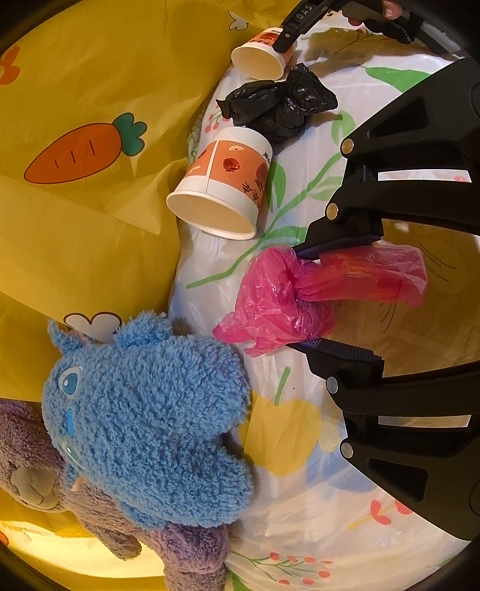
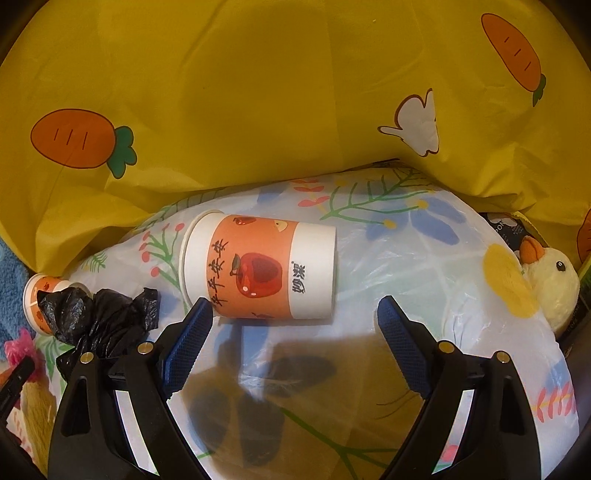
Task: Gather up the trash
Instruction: 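Grasp the pink bag with the left tool while the right tool grasps the orange apple-print cup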
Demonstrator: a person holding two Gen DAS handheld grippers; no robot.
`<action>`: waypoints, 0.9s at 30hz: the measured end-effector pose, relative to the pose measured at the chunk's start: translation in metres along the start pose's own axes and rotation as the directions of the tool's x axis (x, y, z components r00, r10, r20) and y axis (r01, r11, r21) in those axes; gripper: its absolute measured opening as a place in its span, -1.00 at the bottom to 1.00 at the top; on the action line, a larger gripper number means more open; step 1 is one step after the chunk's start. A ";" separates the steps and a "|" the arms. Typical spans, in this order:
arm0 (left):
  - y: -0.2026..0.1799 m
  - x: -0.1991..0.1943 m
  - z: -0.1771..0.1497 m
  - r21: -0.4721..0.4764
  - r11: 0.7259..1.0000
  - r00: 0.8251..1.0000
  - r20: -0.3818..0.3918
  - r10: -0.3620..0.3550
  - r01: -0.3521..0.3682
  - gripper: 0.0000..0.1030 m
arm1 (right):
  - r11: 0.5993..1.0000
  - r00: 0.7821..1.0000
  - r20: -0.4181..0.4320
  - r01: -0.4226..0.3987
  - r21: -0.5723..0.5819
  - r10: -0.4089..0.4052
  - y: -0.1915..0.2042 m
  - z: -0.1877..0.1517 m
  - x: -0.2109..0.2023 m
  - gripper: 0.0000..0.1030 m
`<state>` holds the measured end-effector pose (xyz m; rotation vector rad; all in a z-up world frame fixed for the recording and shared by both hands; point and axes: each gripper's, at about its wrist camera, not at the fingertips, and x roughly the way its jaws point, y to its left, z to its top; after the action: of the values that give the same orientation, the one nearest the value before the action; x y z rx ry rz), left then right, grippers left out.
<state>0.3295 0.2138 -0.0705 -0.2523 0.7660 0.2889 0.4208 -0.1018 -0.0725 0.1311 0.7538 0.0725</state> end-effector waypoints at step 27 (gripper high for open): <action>-0.009 0.000 -0.001 0.019 0.994 0.994 -0.006 -0.106 0.107 -0.22 | 0.997 0.999 0.019 0.033 -0.075 -0.031 0.016 0.026 0.015 0.31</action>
<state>0.3324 0.2053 -0.0704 -0.2751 0.7576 0.1801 0.4498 -0.0866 -0.0615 0.0475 0.7340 0.0690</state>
